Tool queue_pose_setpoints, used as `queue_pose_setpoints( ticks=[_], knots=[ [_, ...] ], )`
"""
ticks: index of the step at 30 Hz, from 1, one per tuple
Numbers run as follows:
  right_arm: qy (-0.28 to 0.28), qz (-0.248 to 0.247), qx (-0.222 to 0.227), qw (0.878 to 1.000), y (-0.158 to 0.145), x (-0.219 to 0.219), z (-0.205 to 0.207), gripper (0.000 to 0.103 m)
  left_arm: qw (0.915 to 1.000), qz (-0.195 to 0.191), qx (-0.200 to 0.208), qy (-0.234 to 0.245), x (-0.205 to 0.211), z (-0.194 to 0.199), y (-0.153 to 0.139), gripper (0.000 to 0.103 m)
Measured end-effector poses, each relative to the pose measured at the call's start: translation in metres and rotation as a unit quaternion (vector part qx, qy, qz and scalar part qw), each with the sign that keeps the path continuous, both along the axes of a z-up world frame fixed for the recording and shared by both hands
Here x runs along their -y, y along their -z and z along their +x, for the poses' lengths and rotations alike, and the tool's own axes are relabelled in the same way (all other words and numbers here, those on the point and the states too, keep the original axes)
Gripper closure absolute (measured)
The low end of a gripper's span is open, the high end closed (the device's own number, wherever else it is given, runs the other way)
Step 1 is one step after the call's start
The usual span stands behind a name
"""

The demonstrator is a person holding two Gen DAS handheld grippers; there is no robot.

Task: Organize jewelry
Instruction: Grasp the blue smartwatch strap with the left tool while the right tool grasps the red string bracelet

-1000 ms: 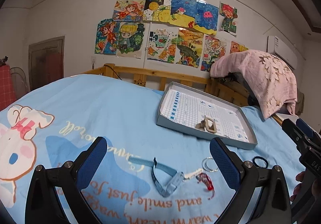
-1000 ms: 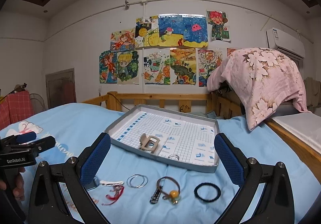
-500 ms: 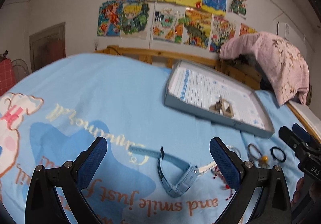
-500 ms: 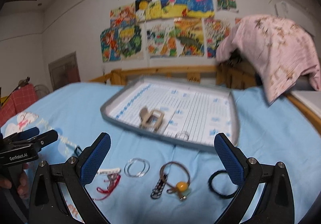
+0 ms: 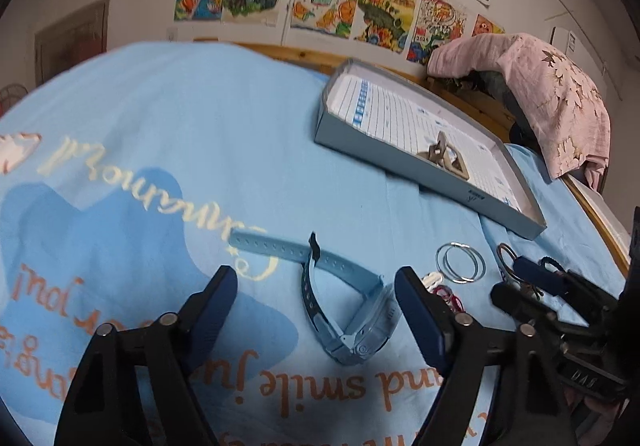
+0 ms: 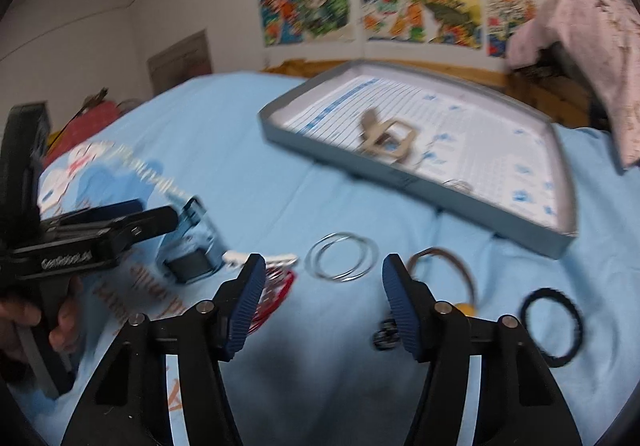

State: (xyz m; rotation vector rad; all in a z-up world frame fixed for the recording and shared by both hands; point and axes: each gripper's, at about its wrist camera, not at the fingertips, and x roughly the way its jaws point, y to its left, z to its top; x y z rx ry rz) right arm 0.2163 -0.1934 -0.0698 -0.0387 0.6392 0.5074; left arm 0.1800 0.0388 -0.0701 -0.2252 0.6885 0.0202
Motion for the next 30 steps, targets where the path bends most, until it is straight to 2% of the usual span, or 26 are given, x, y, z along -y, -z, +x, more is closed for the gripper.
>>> queue_pose_setpoints(
  ticks=[7, 13, 15, 17, 20, 26, 30],
  knots=[
    [-0.045, -0.01, -0.039, 0.998, 0.012, -0.019, 0.001, 0.06, 0.9992, -0.035, -0.015, 0.009, -0.005, 0.005, 0.01, 0.044],
    [-0.063, -0.024, -0.072, 0.995, 0.021, -0.031, 0.007, 0.064, 0.9972, -0.059, -0.047, 0.007, -0.01, 0.014, 0.021, 0.073],
    [-0.066, -0.033, -0.079, 0.994, 0.023, -0.036, 0.008, 0.069, 0.9966, -0.063, -0.051, 0.01, -0.01, 0.015, 0.024, 0.082],
    [-0.069, -0.034, -0.084, 0.994, 0.024, -0.038, 0.009, 0.079, 0.9964, -0.064, -0.054, 0.014, -0.007, 0.015, 0.024, 0.088],
    [-0.07, -0.036, -0.088, 0.993, 0.024, -0.04, 0.008, 0.089, 0.9965, -0.06, -0.055, 0.017, -0.005, 0.015, 0.024, 0.096],
    [-0.058, -0.035, -0.093, 0.993, 0.022, -0.035, 0.007, 0.098, 0.9963, -0.061, -0.052, 0.03, -0.003, 0.01, 0.018, 0.099],
    [-0.048, -0.035, -0.083, 0.995, 0.016, -0.026, 0.001, 0.099, 0.9963, -0.059, -0.046, 0.042, 0.002, 0.006, 0.011, 0.099]
  ],
)
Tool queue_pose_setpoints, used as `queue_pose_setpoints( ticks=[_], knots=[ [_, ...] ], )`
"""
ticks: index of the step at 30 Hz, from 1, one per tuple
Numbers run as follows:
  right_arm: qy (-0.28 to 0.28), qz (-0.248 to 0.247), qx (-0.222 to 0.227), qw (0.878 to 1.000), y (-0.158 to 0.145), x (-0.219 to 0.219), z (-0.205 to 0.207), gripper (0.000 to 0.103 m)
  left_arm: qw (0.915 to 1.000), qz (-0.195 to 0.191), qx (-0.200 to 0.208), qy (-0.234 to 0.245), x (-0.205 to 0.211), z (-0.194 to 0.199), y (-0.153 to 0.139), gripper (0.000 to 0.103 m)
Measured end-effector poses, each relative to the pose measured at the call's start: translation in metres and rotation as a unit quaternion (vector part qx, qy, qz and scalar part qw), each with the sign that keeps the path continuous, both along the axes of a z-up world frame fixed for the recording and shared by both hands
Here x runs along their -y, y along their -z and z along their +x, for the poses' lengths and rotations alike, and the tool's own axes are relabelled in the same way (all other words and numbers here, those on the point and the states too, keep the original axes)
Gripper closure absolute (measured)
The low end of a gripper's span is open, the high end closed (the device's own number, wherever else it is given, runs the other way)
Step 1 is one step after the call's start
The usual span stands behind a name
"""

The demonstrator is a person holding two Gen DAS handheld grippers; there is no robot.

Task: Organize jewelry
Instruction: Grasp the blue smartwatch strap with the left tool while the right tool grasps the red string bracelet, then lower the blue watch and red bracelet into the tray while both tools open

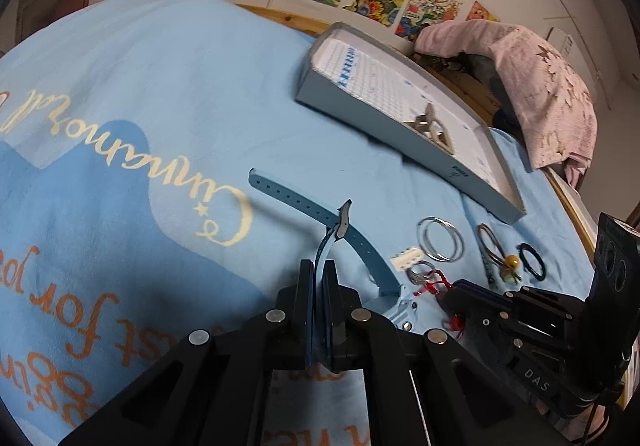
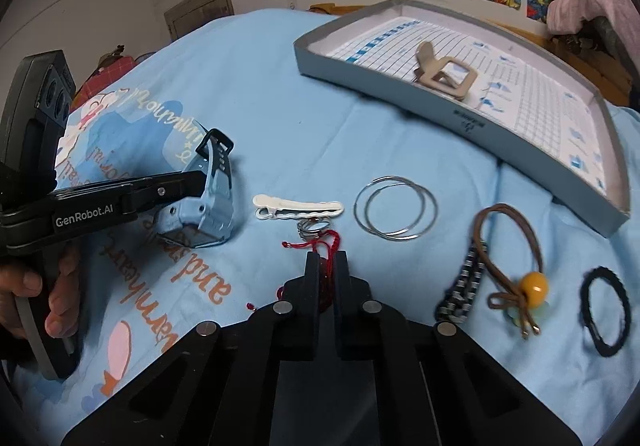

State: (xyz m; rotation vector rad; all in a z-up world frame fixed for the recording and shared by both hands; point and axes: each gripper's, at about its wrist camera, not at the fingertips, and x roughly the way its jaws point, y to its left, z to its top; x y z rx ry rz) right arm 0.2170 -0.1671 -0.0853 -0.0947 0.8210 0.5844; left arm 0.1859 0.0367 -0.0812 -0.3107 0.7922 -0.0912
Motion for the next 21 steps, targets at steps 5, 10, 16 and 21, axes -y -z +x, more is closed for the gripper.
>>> queue_pose_setpoints(
  ticks=[5, 10, 16, 21],
  knots=[
    [0.017, 0.0, 0.008, 1.0, -0.006, 0.013, -0.005, 0.101, 0.9998, -0.001, 0.012, 0.013, 0.008, -0.003, -0.007, 0.099],
    [0.038, 0.011, 0.022, 0.999, -0.01, 0.027, -0.006, 0.101, 0.9995, -0.003, 0.023, 0.021, 0.014, -0.005, -0.013, 0.099],
    [0.063, 0.028, 0.061, 0.996, -0.025, 0.041, -0.005, 0.101, 0.999, -0.008, 0.038, 0.021, 0.018, 0.009, -0.024, 0.099],
    [0.094, 0.048, 0.097, 0.99, -0.046, 0.055, 0.013, 0.101, 0.9973, -0.008, 0.071, 0.018, 0.023, 0.033, -0.041, 0.099]
  ],
)
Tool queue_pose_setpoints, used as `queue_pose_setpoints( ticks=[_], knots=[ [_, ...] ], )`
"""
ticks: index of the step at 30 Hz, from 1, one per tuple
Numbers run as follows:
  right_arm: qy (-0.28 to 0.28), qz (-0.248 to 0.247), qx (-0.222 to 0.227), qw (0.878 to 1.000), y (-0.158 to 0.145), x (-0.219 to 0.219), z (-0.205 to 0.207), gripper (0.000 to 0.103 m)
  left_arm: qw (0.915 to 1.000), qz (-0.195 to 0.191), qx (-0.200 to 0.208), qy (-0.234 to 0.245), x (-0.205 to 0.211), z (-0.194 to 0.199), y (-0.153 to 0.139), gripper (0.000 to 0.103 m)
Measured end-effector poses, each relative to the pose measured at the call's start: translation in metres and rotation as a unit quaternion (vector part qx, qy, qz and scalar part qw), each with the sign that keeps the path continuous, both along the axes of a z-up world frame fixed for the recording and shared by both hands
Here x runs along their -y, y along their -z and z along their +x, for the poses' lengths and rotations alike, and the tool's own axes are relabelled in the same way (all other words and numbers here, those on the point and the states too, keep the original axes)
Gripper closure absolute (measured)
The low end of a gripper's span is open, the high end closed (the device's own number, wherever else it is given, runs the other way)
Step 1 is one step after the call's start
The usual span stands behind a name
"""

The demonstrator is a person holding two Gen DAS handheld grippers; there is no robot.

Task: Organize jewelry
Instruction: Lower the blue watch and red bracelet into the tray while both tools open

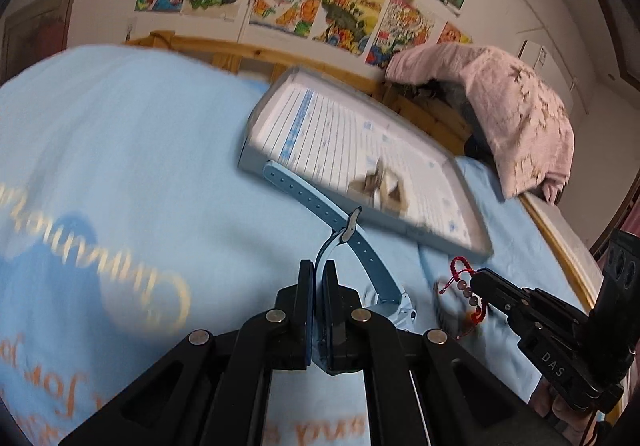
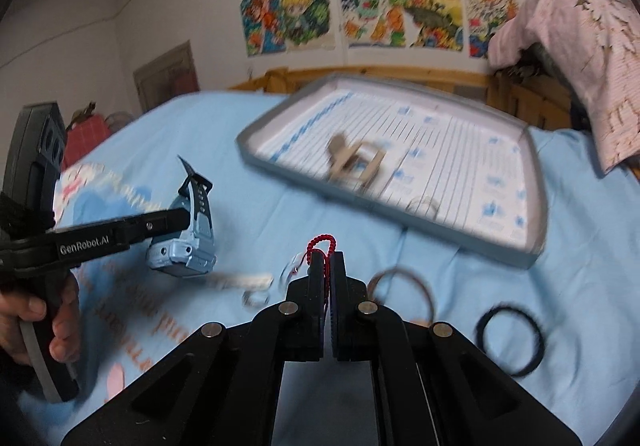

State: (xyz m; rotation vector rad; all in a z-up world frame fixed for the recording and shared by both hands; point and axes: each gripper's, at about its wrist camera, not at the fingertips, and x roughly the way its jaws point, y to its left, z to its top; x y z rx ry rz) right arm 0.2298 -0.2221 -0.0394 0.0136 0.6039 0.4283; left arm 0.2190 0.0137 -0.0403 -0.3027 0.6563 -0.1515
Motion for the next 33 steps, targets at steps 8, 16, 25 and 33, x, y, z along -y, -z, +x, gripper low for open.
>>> queue_pose_setpoints(
  ticks=[8, 16, 25, 33],
  knots=[
    [0.068, 0.031, 0.038, 0.996, -0.02, 0.016, 0.069, 0.101, 0.9981, 0.013, 0.06, -0.013, 0.009, 0.062, -0.028, 0.099],
    [0.101, 0.033, 0.007, 0.994, 0.0, 0.01, 0.132, 0.101, 0.9978, 0.016, 0.057, -0.03, 0.011, 0.123, -0.02, 0.099],
    [0.094, 0.024, -0.02, 0.995, 0.024, 0.004, 0.141, 0.101, 0.9989, 0.031, 0.025, -0.025, 0.021, 0.142, 0.003, 0.099],
    [0.097, 0.017, -0.033, 0.995, 0.028, 0.005, 0.14, 0.099, 0.9975, 0.059, 0.021, -0.033, 0.027, 0.138, 0.004, 0.096]
  ],
)
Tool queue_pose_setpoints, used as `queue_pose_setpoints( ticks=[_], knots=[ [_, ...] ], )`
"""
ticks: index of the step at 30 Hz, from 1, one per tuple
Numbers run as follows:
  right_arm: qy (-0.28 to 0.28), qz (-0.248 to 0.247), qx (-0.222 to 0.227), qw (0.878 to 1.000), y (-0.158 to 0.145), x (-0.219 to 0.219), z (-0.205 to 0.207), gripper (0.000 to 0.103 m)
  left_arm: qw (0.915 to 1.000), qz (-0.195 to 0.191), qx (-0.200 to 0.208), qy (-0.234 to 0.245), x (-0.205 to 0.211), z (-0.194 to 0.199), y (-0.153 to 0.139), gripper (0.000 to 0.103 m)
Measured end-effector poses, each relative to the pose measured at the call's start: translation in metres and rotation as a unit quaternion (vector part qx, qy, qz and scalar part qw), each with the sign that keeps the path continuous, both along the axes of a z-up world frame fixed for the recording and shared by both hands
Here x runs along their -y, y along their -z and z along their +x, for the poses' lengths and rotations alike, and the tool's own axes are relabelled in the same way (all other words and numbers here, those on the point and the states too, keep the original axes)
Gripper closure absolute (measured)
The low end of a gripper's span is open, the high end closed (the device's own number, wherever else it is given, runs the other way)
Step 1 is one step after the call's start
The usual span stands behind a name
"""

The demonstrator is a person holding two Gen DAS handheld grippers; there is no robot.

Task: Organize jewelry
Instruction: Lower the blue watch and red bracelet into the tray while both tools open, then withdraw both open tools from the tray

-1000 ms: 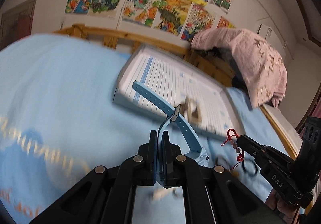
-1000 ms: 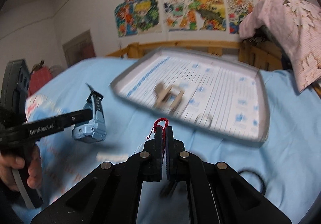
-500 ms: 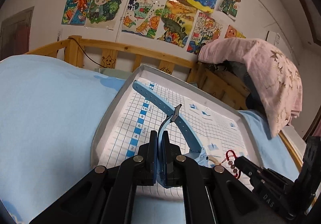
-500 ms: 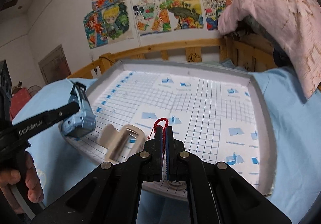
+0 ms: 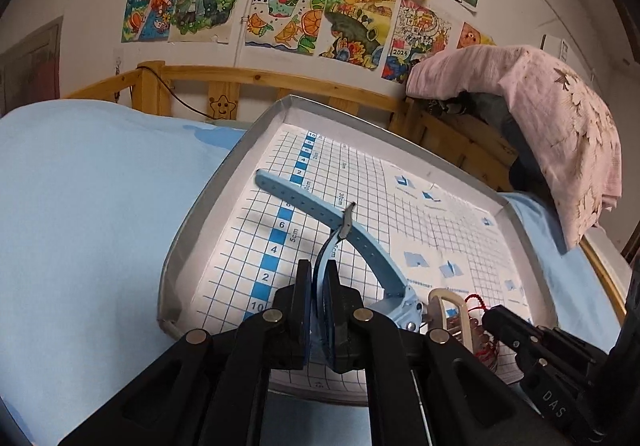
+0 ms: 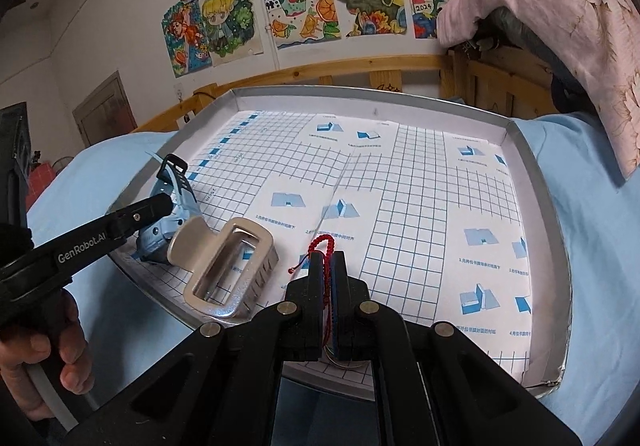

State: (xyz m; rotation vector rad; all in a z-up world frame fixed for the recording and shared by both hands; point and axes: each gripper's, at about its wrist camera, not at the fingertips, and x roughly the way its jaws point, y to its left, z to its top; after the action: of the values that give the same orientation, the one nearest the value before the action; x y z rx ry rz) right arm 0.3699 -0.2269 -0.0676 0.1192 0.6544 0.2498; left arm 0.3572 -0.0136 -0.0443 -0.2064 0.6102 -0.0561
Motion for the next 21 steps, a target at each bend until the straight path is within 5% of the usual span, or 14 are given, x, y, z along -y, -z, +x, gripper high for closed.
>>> queue_pose_setpoints(
  ticks=[4, 8, 9, 12, 15, 17, 21],
  knots=[
    [0.005, 0.001, 0.002, 1.0, -0.003, 0.004, -0.003, 0.098, 0.9999, 0.011, 0.004, -0.005, 0.002, -0.006, -0.003, 0.081],
    [0.018, 0.009, 0.012, 1.0, -0.01, 0.013, -0.011, 0.069, 0.9997, 0.005, 0.021, -0.014, -0.002, -0.017, -0.011, 0.049],
    [0.021, 0.01, 0.016, 1.0, -0.012, 0.015, -0.014, 0.068, 0.9995, 0.001, 0.028, -0.017, -0.004, -0.021, -0.014, 0.038],
    [0.028, 0.012, 0.029, 0.999, -0.021, 0.021, -0.024, 0.068, 0.9981, -0.005, 0.056, -0.024, -0.007, -0.035, -0.025, 0.026],
    [0.041, 0.011, 0.057, 0.997, -0.034, 0.028, -0.044, 0.052, 0.9963, 0.0, 0.081, -0.027, -0.008, -0.054, -0.036, 0.008],
    [0.048, 0.015, 0.082, 0.995, -0.044, 0.034, -0.059, 0.041, 0.9941, 0.003, 0.103, -0.034, -0.01, -0.071, -0.043, 0.0],
    [0.067, 0.018, 0.138, 0.988, -0.068, 0.047, -0.097, 0.017, 0.9904, 0.001, 0.134, -0.033, -0.014, -0.103, -0.056, 0.0]
  ],
)
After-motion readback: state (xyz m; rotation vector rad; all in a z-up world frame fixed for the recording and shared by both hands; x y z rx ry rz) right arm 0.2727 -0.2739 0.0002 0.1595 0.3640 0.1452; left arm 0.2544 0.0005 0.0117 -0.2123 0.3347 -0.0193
